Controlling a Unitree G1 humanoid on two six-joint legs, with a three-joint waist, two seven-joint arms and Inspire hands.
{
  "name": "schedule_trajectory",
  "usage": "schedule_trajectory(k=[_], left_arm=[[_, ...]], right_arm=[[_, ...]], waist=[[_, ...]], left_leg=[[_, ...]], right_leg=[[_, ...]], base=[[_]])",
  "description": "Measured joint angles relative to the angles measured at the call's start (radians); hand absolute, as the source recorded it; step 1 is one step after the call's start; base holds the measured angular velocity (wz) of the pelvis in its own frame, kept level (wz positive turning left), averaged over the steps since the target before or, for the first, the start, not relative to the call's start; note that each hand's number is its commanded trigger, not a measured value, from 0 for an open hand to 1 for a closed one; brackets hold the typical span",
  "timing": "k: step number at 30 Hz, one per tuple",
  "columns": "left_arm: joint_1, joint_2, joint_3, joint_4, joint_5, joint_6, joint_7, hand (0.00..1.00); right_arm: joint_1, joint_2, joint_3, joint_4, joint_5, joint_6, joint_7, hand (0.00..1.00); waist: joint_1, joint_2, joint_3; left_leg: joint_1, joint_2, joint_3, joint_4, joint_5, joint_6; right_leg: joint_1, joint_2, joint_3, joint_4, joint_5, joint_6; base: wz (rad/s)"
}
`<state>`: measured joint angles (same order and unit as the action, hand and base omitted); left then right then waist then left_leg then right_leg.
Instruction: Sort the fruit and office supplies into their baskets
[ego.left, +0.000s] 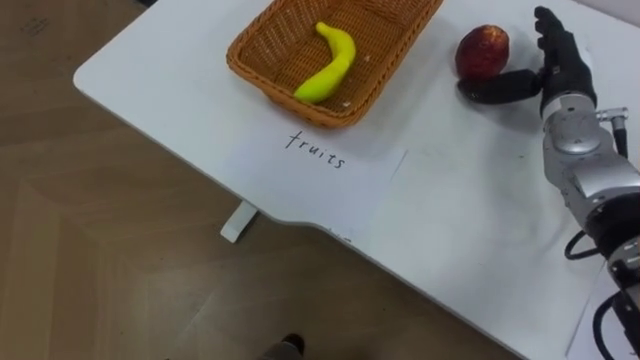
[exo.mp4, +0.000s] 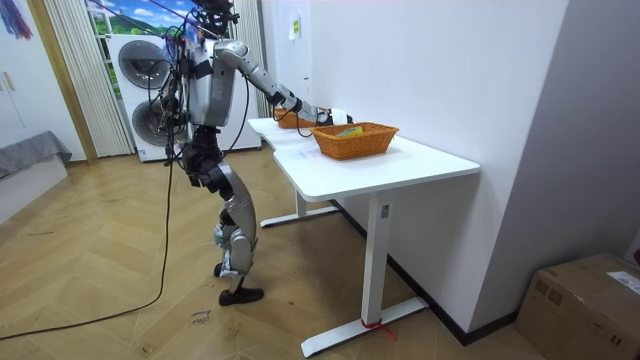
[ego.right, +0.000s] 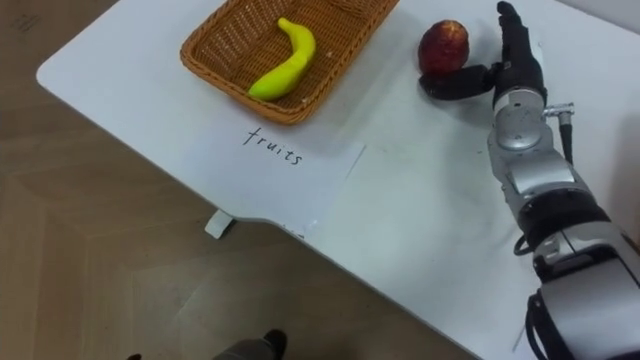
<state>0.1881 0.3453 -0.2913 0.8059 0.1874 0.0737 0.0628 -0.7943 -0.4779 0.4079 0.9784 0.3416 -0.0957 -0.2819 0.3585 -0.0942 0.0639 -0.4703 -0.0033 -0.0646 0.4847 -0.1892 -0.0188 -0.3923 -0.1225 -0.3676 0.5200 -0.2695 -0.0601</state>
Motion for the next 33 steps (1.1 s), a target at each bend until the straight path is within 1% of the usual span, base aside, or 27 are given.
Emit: schedule_trajectory(k=[5, 9, 11, 20, 24, 33], left_arm=[[0.0, -0.008, -0.001, 0.0, 0.0, 0.0, 0.01, 0.0], [0.0, -0.012, -0.007, -0.001, 0.0, 0.0, 0.014, 0.0], [0.0, -0.015, -0.007, -0.001, 0.0, 0.0, 0.014, 0.0], [0.0, -0.019, -0.009, 0.005, -0.021, 0.0, 0.012, 0.0], [0.0, -0.02, -0.009, 0.012, -0.028, -0.001, 0.012, 0.0], [-0.008, -0.021, -0.009, 0.043, -0.066, -0.009, 0.01, 0.0]], right_arm=[[-0.001, -0.001, 0.0, 0.0, -0.003, -0.005, 0.002, 0.0], [-0.002, 0.0, 0.0, 0.0, -0.015, -0.016, 0.002, 0.0], [-0.002, 0.001, 0.0, 0.0, -0.033, -0.017, 0.002, 0.0], [-0.002, 0.002, 0.001, -0.002, -0.042, -0.019, 0.002, 0.0], [-0.006, 0.005, 0.001, -0.004, -0.043, -0.021, 0.001, 0.0], [-0.012, 0.015, 0.002, -0.004, -0.04, -0.021, 0.001, 0.0]], waist=[[0.001, 0.001, 0.0006], [0.001, 0.007, 0.0049], [0.001, 0.009, 0.0058], [0.003, 0.01, 0.0062], [0.004, 0.012, 0.0068], [0.005, 0.011, 0.0069]], left_leg=[[-0.006, 0.003, 0.006, 0.001, 0.0, 0.0], [-0.006, 0.005, 0.008, 0.001, 0.0, 0.0], [-0.006, 0.005, 0.009, 0.0, 0.0, 0.0], [-0.004, 0.008, 0.008, -0.001, 0.001, -0.002], [-0.006, 0.013, 0.008, -0.004, 0.002, -0.003], [-0.005, 0.014, 0.008, -0.002, 0.003, -0.005]], right_leg=[[-0.008, 0.0, 0.003, 0.002, 0.0, -0.001], [-0.009, 0.002, 0.005, 0.002, 0.001, -0.002], [-0.01, 0.002, 0.005, 0.001, 0.001, -0.002], [-0.007, 0.008, 0.006, -0.006, 0.006, -0.005], [-0.005, 0.016, 0.007, -0.022, 0.014, -0.006], [-0.005, 0.016, 0.007, -0.02, 0.014, -0.006]], base=[[0.0], [0.0], [0.0], [0.0], [-0.03], [0.0]])
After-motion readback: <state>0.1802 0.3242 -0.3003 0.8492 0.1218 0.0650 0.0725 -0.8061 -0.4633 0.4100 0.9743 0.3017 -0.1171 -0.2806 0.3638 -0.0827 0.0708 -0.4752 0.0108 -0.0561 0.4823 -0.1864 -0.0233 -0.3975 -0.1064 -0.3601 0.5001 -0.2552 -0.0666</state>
